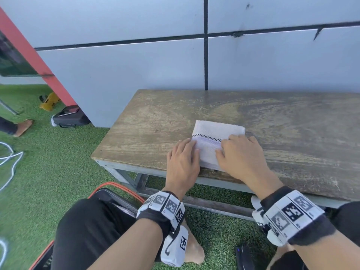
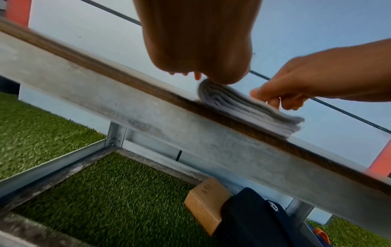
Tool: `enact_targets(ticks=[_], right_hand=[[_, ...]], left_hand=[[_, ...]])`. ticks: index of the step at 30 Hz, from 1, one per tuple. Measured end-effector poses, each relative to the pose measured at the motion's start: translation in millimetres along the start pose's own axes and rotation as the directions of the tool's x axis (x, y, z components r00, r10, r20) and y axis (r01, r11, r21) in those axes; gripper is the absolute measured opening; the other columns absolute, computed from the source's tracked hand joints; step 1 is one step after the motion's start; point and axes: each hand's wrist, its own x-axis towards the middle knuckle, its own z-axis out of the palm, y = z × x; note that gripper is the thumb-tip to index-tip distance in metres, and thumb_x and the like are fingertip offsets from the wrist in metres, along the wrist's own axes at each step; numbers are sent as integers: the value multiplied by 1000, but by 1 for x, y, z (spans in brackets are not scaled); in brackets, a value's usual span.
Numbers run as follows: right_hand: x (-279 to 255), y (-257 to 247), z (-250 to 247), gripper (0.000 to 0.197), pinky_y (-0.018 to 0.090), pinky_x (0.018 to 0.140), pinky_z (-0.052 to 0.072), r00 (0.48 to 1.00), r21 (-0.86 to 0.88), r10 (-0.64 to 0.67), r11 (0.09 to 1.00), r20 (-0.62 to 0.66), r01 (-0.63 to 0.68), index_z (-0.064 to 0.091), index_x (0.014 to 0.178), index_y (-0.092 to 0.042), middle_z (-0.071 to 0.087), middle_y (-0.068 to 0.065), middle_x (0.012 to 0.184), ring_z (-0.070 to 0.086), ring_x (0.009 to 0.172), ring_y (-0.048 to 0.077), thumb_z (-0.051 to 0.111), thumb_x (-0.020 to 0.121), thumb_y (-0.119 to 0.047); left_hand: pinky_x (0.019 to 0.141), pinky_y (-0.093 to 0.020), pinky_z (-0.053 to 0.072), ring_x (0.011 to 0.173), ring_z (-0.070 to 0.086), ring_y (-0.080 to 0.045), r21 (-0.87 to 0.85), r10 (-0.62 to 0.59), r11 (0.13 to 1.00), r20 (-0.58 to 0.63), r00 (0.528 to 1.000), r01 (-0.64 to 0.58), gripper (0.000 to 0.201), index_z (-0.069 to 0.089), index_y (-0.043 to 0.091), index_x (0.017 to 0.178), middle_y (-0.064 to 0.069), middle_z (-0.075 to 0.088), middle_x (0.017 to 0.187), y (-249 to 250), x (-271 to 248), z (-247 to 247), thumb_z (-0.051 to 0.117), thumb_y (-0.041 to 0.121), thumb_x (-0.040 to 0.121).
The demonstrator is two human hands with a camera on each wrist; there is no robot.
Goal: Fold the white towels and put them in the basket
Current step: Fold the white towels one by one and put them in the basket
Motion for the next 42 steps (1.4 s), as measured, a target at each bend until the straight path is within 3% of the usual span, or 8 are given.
enact_targets(ticks=[4, 7, 11, 14, 28, 33, 38, 42], right_hand=[[9, 3, 18, 39, 41, 100, 43, 991, 166, -47, 984, -126, 67, 56, 128, -16, 51, 5, 136, 49, 124, 26, 45, 96, -37], [16, 0, 31, 52, 44, 117, 28, 998, 250, -42, 967, -54, 55, 36, 149, -14, 26, 7, 161, 24, 148, 24, 35, 103, -39], [17, 1, 49, 61, 41, 124, -2, 984, 234, -26, 972, 177, -16, 2, 159, -21, -8, 3, 167, -10, 153, 17, 11, 105, -45], [20, 4, 52, 62, 39, 122, -8, 979, 263, 4, 963, 204, -59, -3, 159, -24, -15, 2, 166, -16, 152, 15, 11, 103, -49], [21, 11, 57, 69, 44, 122, -1, 936, 395, 171, 872, 309, -290, -14, 156, -10, -27, 10, 162, -20, 151, 25, 20, 105, -43], [12, 10, 55, 79, 42, 122, -2, 900, 423, 268, 811, 344, -404, -13, 153, 2, -23, 19, 161, -15, 152, 30, 24, 104, -47], [-1, 7, 54, 73, 46, 122, 0, 909, 413, 265, 825, 321, -386, 7, 154, 2, -6, 20, 164, -7, 152, 32, 25, 104, -47], [-8, -2, 52, 60, 47, 123, 11, 939, 447, 241, 831, 245, -330, 25, 145, 8, 15, 27, 159, 8, 150, 37, 37, 104, -34]], left_hand=[[119, -42, 26, 146, 31, -17, -80, 19, 997, 14, 1000, -17, 42, 52, 18, 141, 2, 45, 152, 8, 8, 4, 38, 36, 105], [122, -43, 20, 151, 22, -16, -132, 33, 991, 93, 995, -20, 46, 46, 17, 146, 1, 37, 158, 18, 29, 7, 32, 31, 105], [123, -43, 11, 154, 3, -15, 37, 53, 997, 313, 948, -68, 53, 16, 22, 159, 9, 8, 167, 16, 42, 18, 21, 34, 108], [124, -45, 8, 154, 1, -19, 91, 51, 992, 337, 940, -86, 54, 7, 26, 160, 12, 1, 167, 12, 40, 20, 18, 37, 108], [123, -51, 4, 154, 0, -24, 149, -123, 986, 392, 912, 69, 54, 2, 35, 159, 9, -4, 167, 20, 39, 17, 19, 37, 108], [118, -51, 23, 149, 20, -29, 221, -102, 975, 337, 936, 27, 53, 19, 25, 156, -5, 18, 164, 27, 28, 3, 28, 36, 105], [86, -42, 47, 115, 51, -32, 281, -169, 955, 239, 956, 99, 36, 49, 14, 133, -16, 49, 127, 46, 19, -14, 41, 29, 101], [81, -39, 50, 102, 55, -30, -17, -262, 963, 184, 947, 269, 20, 47, 13, 113, -13, 52, 114, 44, 17, -22, 56, 14, 95]])
